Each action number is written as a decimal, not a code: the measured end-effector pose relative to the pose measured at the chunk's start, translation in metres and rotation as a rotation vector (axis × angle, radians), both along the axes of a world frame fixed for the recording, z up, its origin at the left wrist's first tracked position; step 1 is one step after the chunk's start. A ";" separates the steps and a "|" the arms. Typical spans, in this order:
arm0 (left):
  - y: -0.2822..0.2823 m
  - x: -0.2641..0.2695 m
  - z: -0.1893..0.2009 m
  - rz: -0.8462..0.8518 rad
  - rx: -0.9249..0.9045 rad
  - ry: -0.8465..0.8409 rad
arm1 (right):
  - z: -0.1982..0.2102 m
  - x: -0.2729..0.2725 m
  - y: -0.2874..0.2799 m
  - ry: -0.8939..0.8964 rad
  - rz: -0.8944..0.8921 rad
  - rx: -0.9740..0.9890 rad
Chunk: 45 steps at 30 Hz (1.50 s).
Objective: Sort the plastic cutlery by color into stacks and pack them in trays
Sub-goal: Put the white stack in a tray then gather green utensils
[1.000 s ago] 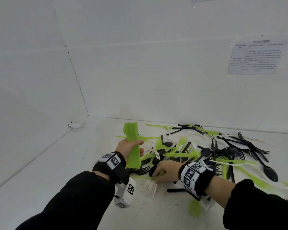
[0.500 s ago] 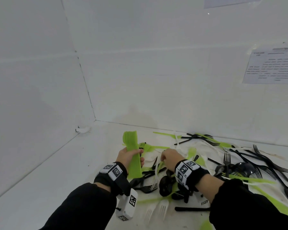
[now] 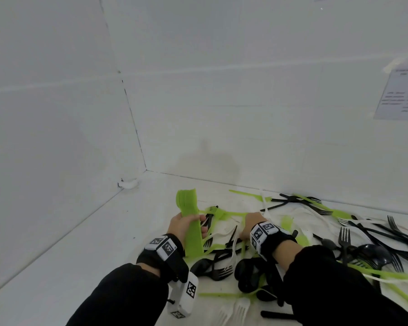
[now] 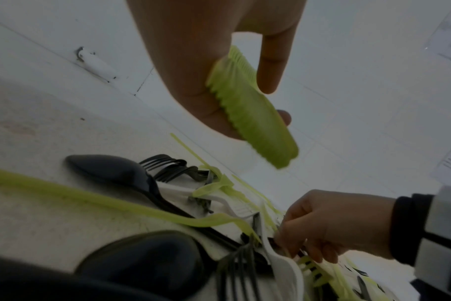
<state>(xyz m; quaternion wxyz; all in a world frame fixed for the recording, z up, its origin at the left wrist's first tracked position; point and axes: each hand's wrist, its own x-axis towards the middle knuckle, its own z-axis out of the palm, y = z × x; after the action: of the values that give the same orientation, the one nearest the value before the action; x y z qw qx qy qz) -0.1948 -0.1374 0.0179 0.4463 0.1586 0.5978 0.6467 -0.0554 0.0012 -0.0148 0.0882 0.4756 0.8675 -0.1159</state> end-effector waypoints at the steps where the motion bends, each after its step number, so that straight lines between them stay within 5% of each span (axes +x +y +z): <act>1: 0.000 0.000 -0.001 0.002 -0.003 0.003 | 0.002 0.001 0.001 0.022 -0.026 -0.013; 11: -0.002 0.003 -0.008 -0.024 -0.029 0.033 | 0.011 0.026 0.015 0.537 -0.397 -0.189; 17: -0.002 0.009 -0.008 -0.041 0.008 0.049 | 0.029 0.034 0.012 0.748 -0.369 -0.019; 21: -0.002 0.007 0.000 -0.030 0.046 0.063 | 0.052 0.030 -0.003 0.932 -0.271 -0.103; 29: 0.010 0.029 -0.004 -0.103 0.041 0.104 | 0.043 0.008 -0.068 0.952 -0.111 -0.437; 45: 0.027 0.130 -0.017 -0.383 0.043 -0.049 | 0.020 0.109 -0.079 1.046 -0.363 -0.305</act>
<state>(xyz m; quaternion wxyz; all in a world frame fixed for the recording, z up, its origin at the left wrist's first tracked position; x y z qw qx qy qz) -0.0648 -0.1100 0.0006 0.5724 0.2632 0.5316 0.5661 0.0535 -0.0776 0.0047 -0.3067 0.4783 0.6735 -0.4728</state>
